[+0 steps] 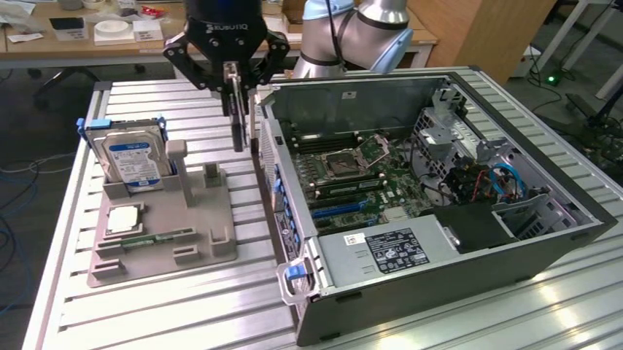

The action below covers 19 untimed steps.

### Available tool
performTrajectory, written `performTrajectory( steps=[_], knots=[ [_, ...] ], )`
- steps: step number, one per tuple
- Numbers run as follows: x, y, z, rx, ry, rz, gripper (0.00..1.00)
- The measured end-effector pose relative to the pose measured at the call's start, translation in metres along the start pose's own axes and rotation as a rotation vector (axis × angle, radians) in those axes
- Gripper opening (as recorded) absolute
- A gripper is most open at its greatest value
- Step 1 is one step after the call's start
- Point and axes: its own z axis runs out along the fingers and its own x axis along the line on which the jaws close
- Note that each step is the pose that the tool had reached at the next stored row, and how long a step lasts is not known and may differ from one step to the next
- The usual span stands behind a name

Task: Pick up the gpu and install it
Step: 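Pick up the gpu and move the gpu toward the slot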

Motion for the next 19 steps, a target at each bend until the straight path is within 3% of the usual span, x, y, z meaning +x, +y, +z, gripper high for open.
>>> performTrajectory(
  steps=[19],
  knots=[
    [-0.05, 0.0026, 0.0018, 0.0, 0.0001, 0.0, 0.28]
  ],
)
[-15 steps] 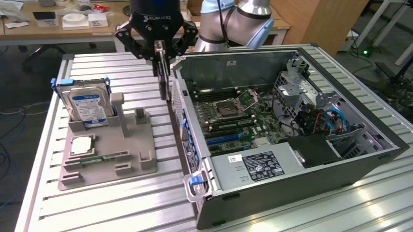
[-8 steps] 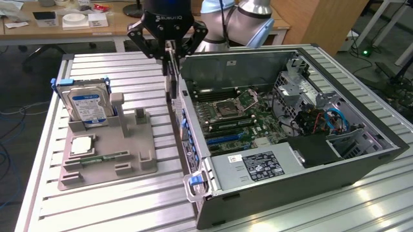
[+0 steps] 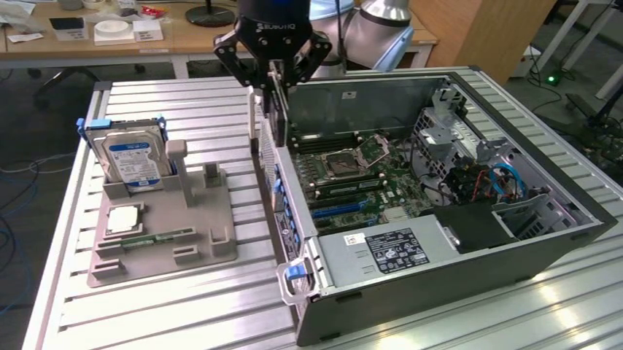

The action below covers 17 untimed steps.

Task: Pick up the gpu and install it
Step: 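Pick up the gpu and move the gpu toward the slot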

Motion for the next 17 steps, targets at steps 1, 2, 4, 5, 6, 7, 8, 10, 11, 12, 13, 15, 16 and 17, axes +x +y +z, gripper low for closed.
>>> performTrajectory(
  steps=[1, 2, 4, 5, 6, 7, 8, 10, 11, 12, 13, 15, 16, 17],
  knots=[
    [-0.003, 0.0001, 0.0001, 0.0, 0.0, 0.0, 0.28],
    [-0.006, 0.0003, 0.0002, -0.0001, 0.0, 0.0, 0.28],
    [-0.012, 0.0006, 0.0005, -0.0001, -0.0001, 0.0, 0.28],
    [-0.014, 0.0008, 0.0005, 0.0, 0.0, 0.0, 0.28],
    [-0.017, 0.0009, 0.0006, 0.0, -0.0001, 0.0, 0.28],
    [-0.02, 0.0011, 0.0008, -0.0001, -0.0001, 0.0, 0.28],
    [-0.023, 0.0012, 0.0008, -0.0001, 0.0, 0.0, 0.28],
    [-0.028, 0.0014, 0.001, 0.0, 0.0, 0.0, 0.28],
    [-0.03, 0.0015, 0.0011, -0.0001, -0.0001, 0.0, 0.28],
    [-0.033, 0.0017, 0.0012, 0.0, 0.0, 0.0, 0.28],
    [-0.035, 0.0018, 0.0012, 0.0, 0.0, 0.0, 0.28],
    [-0.039, 0.0021, 0.0014, -0.0001, 0.0, 0.0, 0.28],
    [-0.041, 0.0021, 0.0015, 0.0, -0.0001, 0.0, 0.28],
    [-0.043, 0.0022, 0.0016, 0.0003, -0.0001, 0.0, 0.28]
  ],
)
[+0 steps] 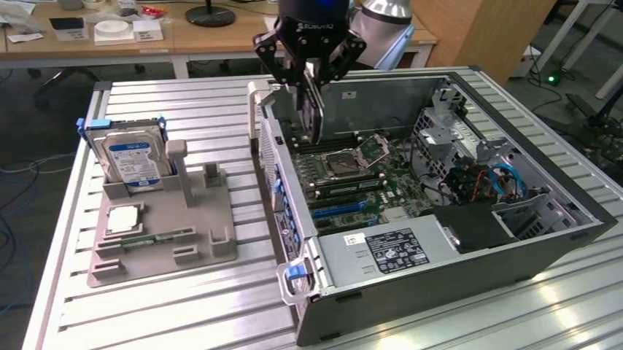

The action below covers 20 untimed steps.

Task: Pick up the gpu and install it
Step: 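Pick up the gpu and move the gpu toward the slot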

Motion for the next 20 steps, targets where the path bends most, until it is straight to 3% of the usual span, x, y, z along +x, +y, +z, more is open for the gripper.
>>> performTrajectory(
  steps=[2, 5, 7, 20],
  knots=[
    [-0.0035, 0.0002, 0.0001, 0.0043, -0.0002, 0.0, 0.28],
    [-0.0073, 0.0004, 0.0004, 0.026, -0.0013, 0.001, 0.28],
    [-0.0082, 0.0005, 0.0005, 0.035, -0.0018, 0.002, 0.28],
    [-0.0086, 0.0005, 0.0005, 0.0351, -0.0019, 0.001, 0.28]
  ],
)
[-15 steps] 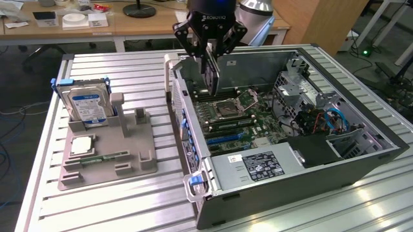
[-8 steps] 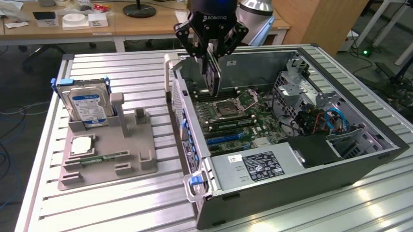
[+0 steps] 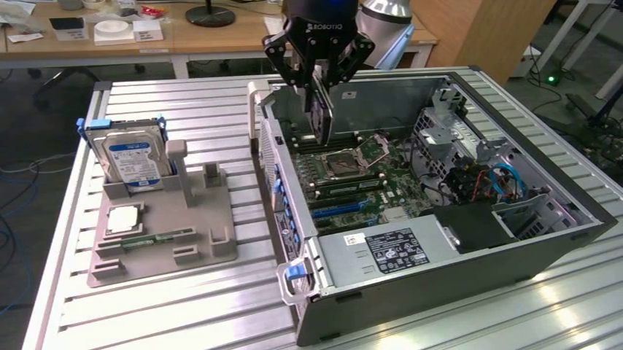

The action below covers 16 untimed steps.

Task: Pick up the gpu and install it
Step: 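Pick up the gpu and move the gpu toward the slot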

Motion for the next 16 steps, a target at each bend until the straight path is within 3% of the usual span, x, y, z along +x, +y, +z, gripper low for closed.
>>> performTrajectory(
  steps=[4, 16],
  knots=[
    [-0.002, 0.0002, 0.0002, -0.0001, 0.0, 0.0, 0.28],
    [-0.026, 0.0014, 0.0012, 0.0, 0.0, 0.0, 0.28]
  ],
)
